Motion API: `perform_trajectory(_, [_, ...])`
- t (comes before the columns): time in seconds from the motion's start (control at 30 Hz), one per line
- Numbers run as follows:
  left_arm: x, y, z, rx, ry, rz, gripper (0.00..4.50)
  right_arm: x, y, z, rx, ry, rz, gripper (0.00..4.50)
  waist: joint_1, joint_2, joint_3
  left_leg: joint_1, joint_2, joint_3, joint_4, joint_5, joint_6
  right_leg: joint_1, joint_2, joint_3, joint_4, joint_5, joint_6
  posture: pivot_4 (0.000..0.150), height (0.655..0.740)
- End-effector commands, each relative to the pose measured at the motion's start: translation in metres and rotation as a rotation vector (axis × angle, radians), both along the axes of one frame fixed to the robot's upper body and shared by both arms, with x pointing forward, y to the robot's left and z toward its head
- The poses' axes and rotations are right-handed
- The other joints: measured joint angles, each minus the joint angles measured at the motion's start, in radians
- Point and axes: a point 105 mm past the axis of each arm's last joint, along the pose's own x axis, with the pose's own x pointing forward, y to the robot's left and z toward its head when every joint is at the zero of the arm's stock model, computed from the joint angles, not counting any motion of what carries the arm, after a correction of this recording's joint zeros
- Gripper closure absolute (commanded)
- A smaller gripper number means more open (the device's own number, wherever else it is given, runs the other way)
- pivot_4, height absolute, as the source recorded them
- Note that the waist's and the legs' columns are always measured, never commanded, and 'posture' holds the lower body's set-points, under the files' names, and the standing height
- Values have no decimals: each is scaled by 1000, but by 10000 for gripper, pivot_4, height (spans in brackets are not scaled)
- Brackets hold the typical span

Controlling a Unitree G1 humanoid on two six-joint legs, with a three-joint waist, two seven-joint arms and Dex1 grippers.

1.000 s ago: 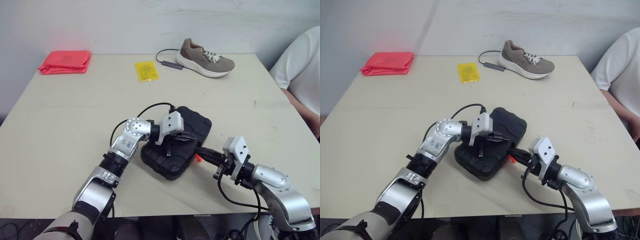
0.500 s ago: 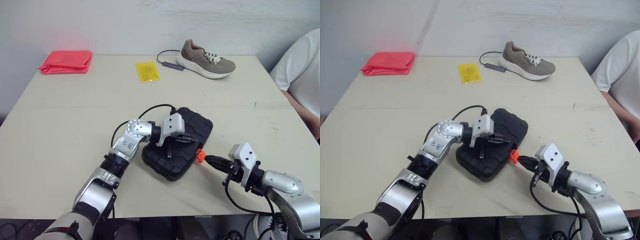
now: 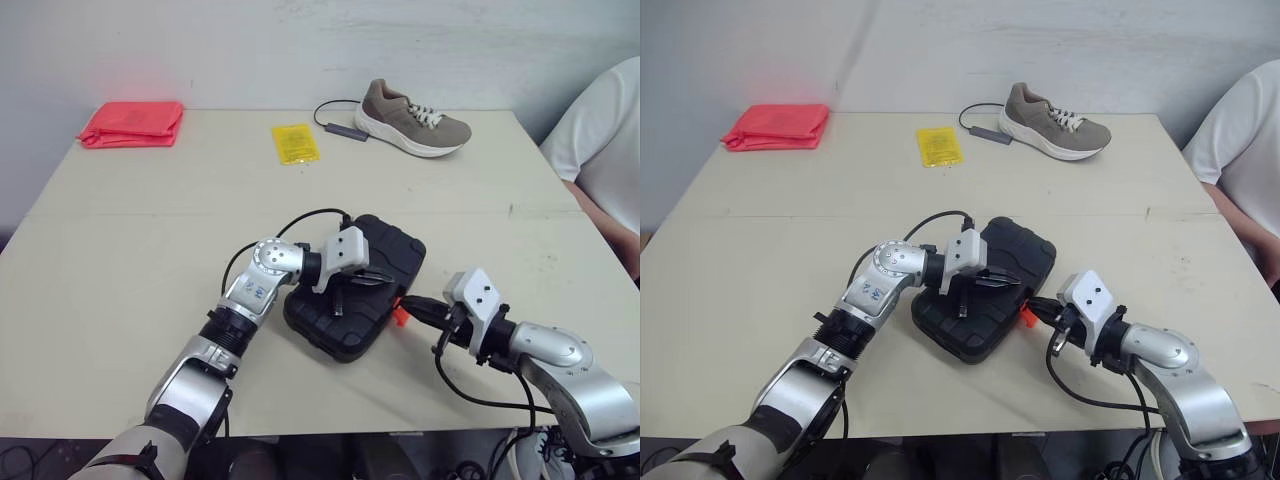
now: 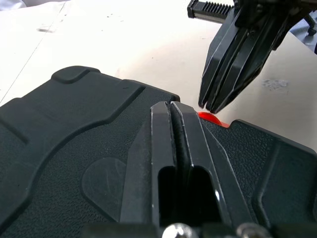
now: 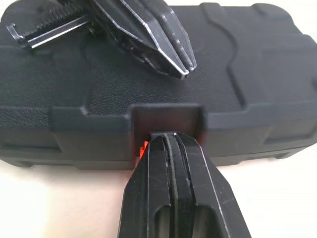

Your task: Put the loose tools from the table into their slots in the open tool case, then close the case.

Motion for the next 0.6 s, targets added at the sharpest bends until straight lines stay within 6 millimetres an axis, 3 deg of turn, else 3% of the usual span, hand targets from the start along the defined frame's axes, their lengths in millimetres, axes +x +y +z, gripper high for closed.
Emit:
perform_trajectory(0.03, [-6,14,-47,121,136,39,44284,0,6,7,7,-29,17,45000,0,0,0,0,0,0,0,0,0,0,0,0,0,0,0,1500,7400])
perform_trajectory(0.3, [-7,15,-48,124,137,40,44284,3,5,-1,-68,27,6,45000,0,0,0,0,0,0,-3,0,0,0,0,-1,-2,0,-1,1500,7400])
perform_trajectory(0.6, [-6,16,-49,123,131,47,44284,-12,-10,-5,-108,125,-9,45000,2,1,-3,0,0,-2,-8,0,-1,0,0,-2,-5,-1,-1,1500,7400])
